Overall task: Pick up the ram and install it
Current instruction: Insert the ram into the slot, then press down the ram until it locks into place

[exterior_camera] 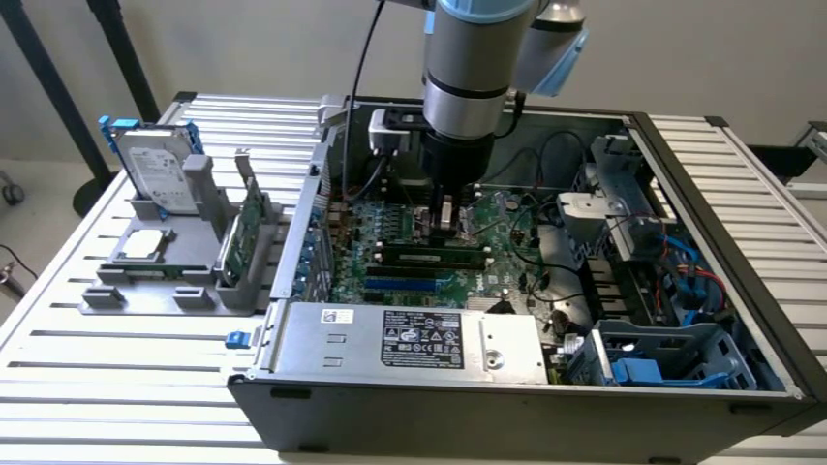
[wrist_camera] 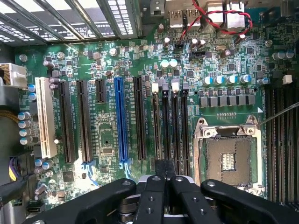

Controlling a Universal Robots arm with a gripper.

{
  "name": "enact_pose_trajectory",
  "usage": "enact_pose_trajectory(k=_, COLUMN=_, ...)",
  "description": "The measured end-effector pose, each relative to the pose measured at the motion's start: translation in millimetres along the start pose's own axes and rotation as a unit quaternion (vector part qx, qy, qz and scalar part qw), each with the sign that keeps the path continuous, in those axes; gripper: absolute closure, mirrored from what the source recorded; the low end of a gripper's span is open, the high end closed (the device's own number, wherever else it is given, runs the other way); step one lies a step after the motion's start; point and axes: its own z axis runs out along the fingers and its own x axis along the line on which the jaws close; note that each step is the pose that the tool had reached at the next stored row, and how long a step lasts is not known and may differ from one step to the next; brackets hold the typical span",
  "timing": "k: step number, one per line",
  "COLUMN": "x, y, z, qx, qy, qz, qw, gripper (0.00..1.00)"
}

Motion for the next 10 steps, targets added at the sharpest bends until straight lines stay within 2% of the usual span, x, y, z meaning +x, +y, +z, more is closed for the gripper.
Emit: enact_pose_trajectory(k=10, x=0.0, y=0.0, z=-0.1, qx=0.0000, qy=0.0001, qz=0.000, qw=1.0000, gripper=0.89)
